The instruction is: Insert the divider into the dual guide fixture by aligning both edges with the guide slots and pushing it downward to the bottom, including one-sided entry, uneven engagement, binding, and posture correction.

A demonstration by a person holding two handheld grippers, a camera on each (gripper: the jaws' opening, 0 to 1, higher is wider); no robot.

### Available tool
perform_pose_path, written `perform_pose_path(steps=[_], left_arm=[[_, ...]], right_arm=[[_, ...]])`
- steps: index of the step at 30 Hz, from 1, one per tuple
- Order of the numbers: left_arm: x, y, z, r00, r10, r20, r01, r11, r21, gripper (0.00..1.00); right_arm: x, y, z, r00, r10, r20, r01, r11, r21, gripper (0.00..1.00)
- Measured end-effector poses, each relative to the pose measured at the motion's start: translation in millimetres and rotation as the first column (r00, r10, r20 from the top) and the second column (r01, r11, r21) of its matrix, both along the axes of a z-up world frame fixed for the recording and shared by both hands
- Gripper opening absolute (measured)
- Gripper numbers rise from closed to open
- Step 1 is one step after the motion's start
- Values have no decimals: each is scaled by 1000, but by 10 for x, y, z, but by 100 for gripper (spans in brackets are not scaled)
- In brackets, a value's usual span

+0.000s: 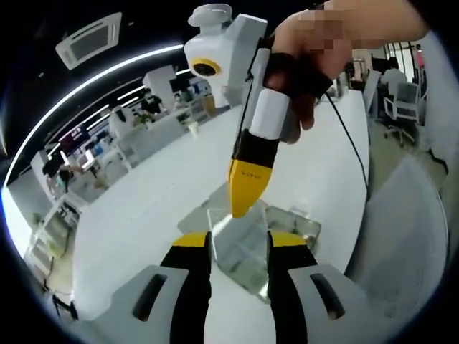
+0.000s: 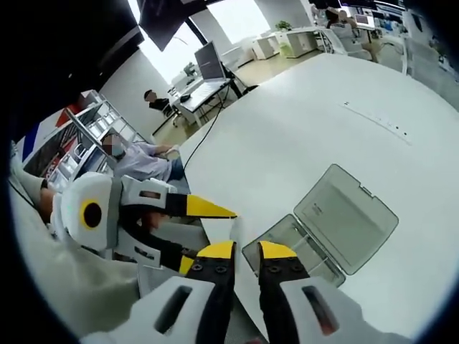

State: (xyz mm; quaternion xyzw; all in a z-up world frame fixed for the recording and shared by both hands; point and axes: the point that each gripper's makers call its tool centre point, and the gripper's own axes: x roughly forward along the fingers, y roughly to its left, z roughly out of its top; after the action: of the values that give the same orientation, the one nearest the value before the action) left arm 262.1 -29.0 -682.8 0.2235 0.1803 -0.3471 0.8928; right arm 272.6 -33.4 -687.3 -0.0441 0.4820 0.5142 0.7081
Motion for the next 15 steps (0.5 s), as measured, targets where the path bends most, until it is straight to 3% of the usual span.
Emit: perform_pose_path(steps=[15], left_arm=[[-8,-7,-1,1000,-8,19,8,1000,9,27]], right_arm=[[-95,132,-68,998,30,-55,-30,1000,-8,0]])
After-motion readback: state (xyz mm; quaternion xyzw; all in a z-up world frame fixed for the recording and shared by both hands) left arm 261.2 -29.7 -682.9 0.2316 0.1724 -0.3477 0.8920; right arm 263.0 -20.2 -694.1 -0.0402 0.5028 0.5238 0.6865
